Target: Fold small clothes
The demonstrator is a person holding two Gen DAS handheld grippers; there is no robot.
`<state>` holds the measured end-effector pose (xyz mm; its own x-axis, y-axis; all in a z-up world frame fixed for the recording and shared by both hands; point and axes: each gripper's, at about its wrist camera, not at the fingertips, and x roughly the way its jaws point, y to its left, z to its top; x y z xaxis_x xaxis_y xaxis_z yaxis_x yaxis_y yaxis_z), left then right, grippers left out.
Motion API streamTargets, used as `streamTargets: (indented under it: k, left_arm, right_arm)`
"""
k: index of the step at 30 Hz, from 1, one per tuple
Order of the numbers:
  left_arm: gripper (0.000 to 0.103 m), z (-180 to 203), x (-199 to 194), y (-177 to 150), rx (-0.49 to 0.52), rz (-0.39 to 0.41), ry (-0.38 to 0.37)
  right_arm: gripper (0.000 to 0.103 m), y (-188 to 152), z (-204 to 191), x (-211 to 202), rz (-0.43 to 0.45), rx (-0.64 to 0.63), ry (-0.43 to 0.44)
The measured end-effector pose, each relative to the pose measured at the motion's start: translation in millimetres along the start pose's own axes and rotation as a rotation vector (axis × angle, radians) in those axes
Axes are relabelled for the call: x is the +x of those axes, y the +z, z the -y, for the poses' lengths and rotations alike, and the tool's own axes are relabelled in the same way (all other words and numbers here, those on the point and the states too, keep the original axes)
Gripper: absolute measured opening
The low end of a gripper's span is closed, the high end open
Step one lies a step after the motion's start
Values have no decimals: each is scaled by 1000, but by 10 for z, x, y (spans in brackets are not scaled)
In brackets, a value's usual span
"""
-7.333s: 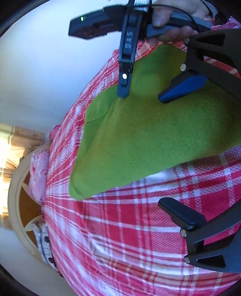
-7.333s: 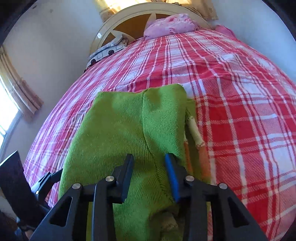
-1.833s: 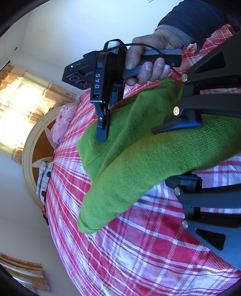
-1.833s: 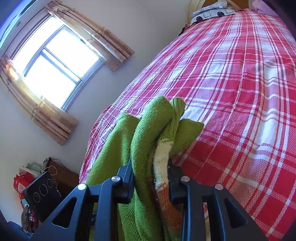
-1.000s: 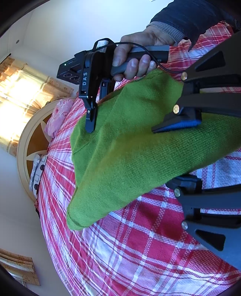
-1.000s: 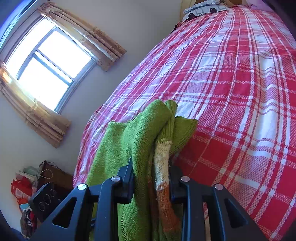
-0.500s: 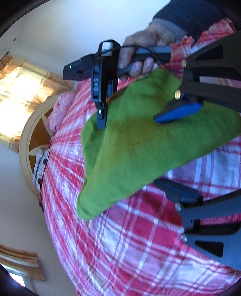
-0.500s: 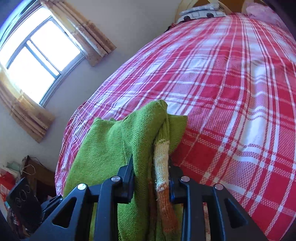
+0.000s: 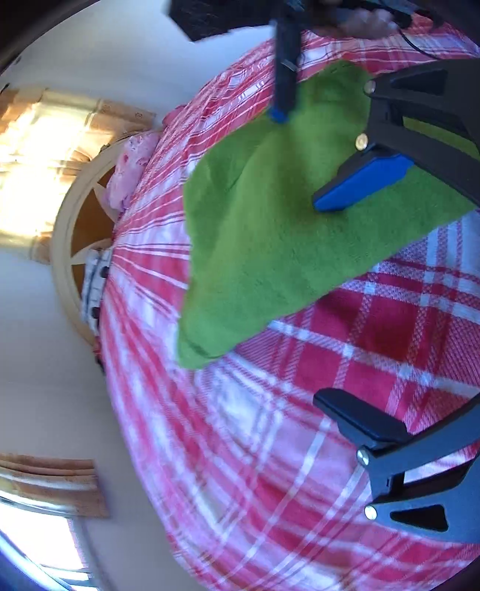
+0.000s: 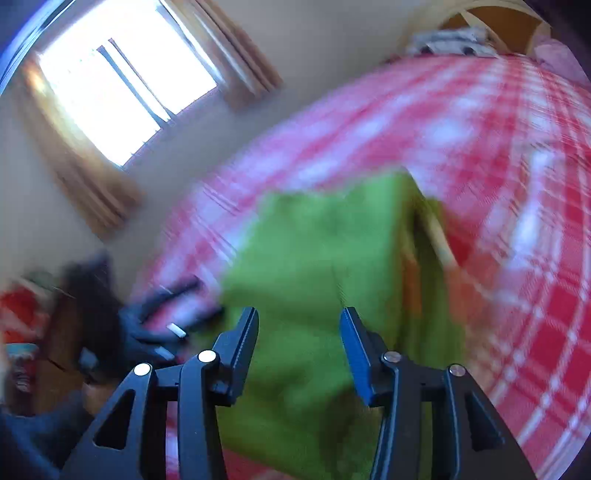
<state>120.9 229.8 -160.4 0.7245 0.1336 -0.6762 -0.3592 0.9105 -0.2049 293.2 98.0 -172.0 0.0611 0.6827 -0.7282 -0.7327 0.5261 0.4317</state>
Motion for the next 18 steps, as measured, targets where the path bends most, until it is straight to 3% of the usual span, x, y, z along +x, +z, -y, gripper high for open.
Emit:
streamTargets:
  k: [4,5,8,9,14,18]
  left_arm:
    - [103,-9,-41,6,-18,-11,-10]
    - [103,24,-104,13,-1,-7,-1]
    - [103,98,-371,-8,53,11,24]
    - [103,127,-501,-19,67,28,18]
    - [103,246,-962,-53,94,119,-26]
    - [103,318,-1181,-30,96,169,-66]
  right_arm:
    - [47,-41,46,-118,64,69,25]
    - [47,-72,-28,-210,90,57,-3]
    - [66,-200,-207,-520,177,33,-60]
    - [68,-277,-298,-677,225,20,-86]
    - [69,-542,-682,-1155,399,-7,-234]
    - [70,-719,-910,-1396,450,-38,-274]
